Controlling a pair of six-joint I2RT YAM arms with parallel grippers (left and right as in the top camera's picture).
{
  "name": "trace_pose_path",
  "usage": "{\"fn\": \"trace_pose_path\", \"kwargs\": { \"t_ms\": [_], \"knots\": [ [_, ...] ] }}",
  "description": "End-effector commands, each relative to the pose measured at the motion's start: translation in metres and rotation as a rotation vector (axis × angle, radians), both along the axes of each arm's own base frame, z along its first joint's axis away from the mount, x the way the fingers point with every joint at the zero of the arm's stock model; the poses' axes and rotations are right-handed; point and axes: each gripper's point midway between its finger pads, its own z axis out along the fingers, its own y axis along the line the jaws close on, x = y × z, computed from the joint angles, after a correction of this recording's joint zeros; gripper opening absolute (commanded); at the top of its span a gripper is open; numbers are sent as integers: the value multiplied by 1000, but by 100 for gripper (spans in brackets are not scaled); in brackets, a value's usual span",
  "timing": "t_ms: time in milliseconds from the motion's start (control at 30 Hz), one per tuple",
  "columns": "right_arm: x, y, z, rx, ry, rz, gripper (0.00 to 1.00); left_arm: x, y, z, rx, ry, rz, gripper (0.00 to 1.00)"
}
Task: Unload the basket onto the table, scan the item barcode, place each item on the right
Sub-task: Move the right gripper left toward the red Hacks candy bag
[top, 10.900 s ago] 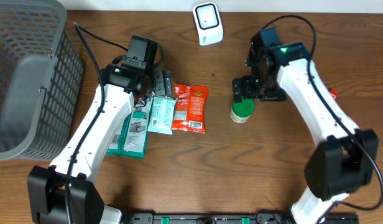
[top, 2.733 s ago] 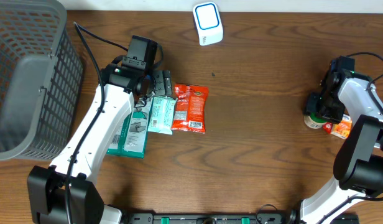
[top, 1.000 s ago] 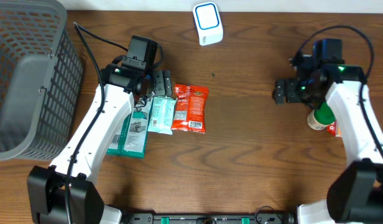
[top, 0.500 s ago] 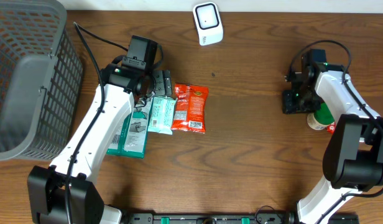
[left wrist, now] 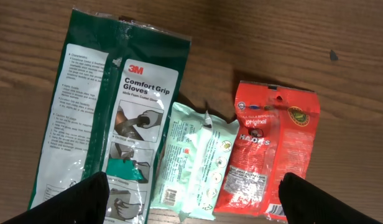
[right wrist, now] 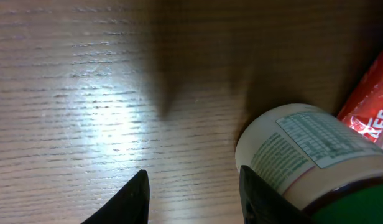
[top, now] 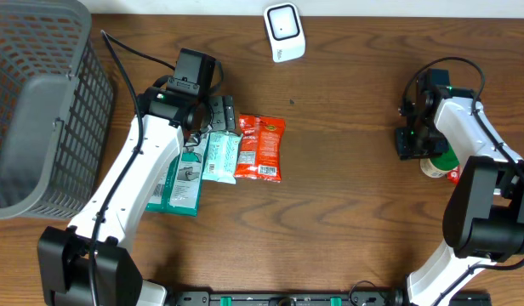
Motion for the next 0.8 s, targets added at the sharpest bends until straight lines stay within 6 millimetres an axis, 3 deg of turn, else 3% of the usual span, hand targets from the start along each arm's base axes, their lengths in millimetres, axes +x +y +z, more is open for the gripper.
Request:
{"fn": "trace_pose_path", "kwargs": {
  "t_ms": [0, 167, 233, 433, 533, 633, 767],
  "knots": [
    [-4, -10, 2, -47, 11, -22, 42, 0, 4, -2, 12, 3, 18, 87],
    [-6, -15, 3, -79, 16, -43, 43, 0, 4, -2, 12, 3, 18, 88],
    [-3, -9, 2, -44, 4, -43, 49, 0, 4, -2, 13, 3, 18, 88],
    [23, 48, 2, 285, -106, -27, 70, 0, 4, -2, 13, 4, 18, 88],
    [35, 84, 12, 502, -158, -9, 99, 0, 4, -2, 12, 3, 18, 88],
    [46, 122, 34, 751, -222, 25, 99, 0, 4, -2, 12, 4, 18, 88],
    [50, 150, 54, 922, -244, 43, 99, 0, 4, -2, 12, 3, 18, 88]
  ]
}}
